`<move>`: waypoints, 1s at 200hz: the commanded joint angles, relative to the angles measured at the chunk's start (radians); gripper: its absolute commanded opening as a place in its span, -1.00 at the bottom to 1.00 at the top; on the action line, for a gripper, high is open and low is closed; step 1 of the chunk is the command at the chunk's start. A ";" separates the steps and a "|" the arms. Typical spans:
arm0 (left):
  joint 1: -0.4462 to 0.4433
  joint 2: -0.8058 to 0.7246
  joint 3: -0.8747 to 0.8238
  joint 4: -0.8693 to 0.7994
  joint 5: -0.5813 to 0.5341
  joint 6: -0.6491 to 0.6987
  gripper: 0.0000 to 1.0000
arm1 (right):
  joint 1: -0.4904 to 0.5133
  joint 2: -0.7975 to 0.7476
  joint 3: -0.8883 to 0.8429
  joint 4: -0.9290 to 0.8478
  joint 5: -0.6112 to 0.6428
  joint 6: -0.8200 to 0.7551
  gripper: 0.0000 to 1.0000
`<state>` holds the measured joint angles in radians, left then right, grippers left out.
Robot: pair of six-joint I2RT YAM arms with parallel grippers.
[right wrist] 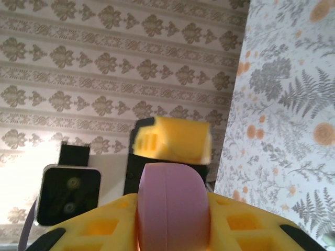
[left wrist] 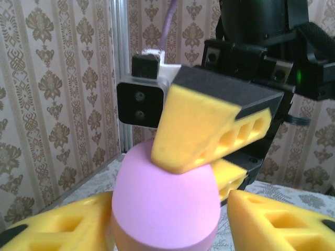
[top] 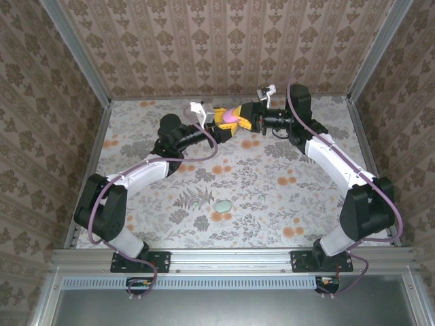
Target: Insert wireless bluetooth earbuds into charging case
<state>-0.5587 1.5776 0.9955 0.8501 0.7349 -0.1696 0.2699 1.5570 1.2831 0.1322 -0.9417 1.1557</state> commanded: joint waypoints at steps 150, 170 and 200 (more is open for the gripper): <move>0.060 -0.223 -0.168 -0.269 -0.211 0.136 0.32 | -0.018 0.255 -0.161 -0.146 0.347 -0.182 -0.52; 0.058 -0.233 -0.172 -0.266 -0.226 0.137 0.32 | -0.017 0.304 -0.161 -0.144 0.370 -0.194 -0.51; 0.059 -0.252 -0.168 -0.302 -0.257 0.155 0.32 | -0.018 0.362 -0.157 -0.139 0.404 -0.215 -0.52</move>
<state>-0.4969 1.3689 0.8246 0.5781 0.5117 -0.0486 0.2470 1.8847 1.1206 -0.0082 -0.5846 0.9798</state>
